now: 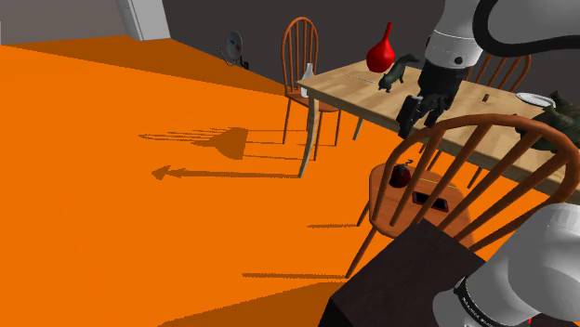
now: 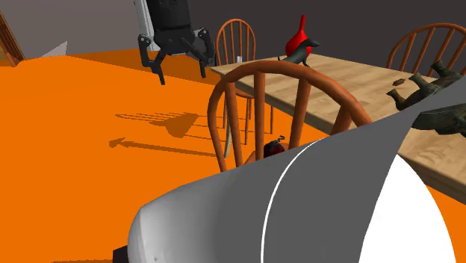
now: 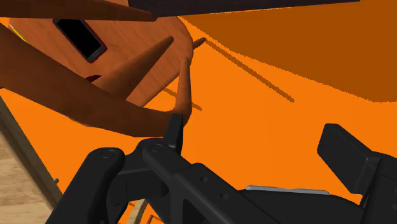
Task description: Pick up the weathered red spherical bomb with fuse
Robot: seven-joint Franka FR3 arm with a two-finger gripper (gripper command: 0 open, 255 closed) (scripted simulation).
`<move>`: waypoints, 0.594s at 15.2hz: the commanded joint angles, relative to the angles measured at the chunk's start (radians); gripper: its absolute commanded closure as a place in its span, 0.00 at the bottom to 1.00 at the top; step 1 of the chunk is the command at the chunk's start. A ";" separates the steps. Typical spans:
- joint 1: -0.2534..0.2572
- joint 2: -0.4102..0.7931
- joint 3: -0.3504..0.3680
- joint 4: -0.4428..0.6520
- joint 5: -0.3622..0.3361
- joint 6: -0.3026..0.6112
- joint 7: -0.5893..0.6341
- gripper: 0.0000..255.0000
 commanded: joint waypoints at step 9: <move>-0.080 0.184 -0.137 -0.005 -0.043 0.155 -0.089 0.00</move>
